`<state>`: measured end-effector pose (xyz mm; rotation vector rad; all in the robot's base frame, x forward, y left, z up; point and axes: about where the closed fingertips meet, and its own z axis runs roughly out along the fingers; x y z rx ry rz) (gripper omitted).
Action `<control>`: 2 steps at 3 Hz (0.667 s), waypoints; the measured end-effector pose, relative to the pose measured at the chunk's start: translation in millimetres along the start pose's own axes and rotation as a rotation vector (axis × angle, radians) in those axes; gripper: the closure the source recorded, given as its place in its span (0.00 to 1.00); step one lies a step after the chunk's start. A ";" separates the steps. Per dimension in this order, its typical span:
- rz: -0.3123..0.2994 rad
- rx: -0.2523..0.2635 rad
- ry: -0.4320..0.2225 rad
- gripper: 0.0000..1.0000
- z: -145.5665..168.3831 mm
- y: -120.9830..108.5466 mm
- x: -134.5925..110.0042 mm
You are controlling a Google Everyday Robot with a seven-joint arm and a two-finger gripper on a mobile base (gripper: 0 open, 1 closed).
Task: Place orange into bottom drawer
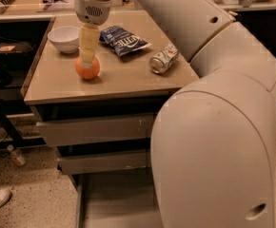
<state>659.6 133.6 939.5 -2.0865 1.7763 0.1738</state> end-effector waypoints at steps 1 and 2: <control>-0.003 0.002 0.031 0.00 22.9 -10.8 3.4; -0.008 -0.005 0.051 0.00 39.2 -20.1 6.7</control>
Offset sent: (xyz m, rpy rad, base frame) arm 0.0416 0.0087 -0.0438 -0.0887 0.0084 0.0029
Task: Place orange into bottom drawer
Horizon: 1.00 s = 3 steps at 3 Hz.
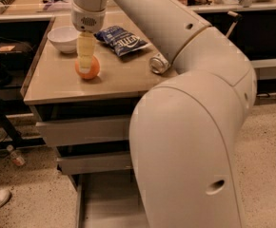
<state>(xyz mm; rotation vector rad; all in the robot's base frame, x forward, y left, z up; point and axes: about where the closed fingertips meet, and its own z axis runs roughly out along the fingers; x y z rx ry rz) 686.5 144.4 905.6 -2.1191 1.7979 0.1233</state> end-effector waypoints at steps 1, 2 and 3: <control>-0.022 -0.008 0.017 0.00 15.7 -8.4 2.4; -0.018 -0.010 0.036 0.00 23.5 -17.4 17.5; -0.016 -0.014 0.059 0.00 31.8 -24.1 25.2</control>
Offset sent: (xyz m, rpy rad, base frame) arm 0.0366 -0.0277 -0.0266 -0.0767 0.0127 0.0029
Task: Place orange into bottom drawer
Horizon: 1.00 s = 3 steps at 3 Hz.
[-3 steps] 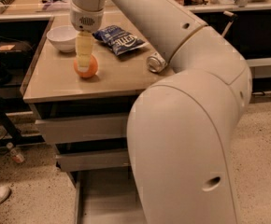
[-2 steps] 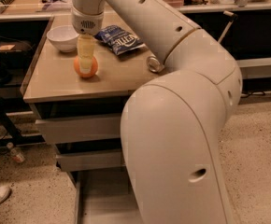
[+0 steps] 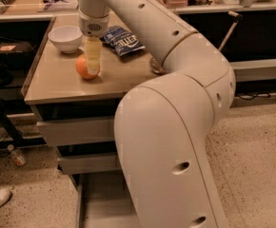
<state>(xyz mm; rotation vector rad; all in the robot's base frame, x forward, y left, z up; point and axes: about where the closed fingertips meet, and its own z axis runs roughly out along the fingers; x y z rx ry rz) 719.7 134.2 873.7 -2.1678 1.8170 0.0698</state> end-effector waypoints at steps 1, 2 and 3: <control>0.014 -0.012 0.008 0.00 10.1 -2.5 5.4; 0.022 -0.022 0.016 0.00 14.6 -0.2 4.9; 0.011 -0.035 0.011 0.00 23.8 4.0 2.5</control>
Offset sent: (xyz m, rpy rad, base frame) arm -0.0071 -0.0078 -0.0146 -0.0499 0.0590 -0.0278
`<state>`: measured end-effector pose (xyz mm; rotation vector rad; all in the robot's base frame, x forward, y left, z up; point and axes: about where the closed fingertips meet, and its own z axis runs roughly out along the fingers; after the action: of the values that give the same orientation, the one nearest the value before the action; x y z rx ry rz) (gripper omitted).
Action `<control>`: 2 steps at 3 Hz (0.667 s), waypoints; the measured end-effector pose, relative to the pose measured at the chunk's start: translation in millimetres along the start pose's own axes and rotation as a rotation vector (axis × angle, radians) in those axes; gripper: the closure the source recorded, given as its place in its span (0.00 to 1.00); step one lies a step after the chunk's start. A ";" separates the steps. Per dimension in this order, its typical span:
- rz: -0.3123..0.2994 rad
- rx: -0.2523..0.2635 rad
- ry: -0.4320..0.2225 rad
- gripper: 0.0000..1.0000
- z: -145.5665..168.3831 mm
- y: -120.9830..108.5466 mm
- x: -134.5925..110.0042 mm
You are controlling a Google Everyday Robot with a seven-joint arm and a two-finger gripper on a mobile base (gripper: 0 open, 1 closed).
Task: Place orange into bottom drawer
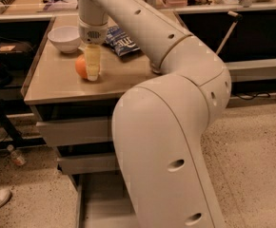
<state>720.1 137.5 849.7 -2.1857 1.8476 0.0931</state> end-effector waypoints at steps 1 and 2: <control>-0.009 -0.019 -0.017 0.00 11.7 5.2 -3.3; -0.017 -0.031 -0.034 0.00 19.2 8.1 -5.7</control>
Offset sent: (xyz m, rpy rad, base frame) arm -0.0144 0.0067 -0.0206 0.0322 0.0537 0.0446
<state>713.7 146.6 831.2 -2.2062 1.8211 0.1558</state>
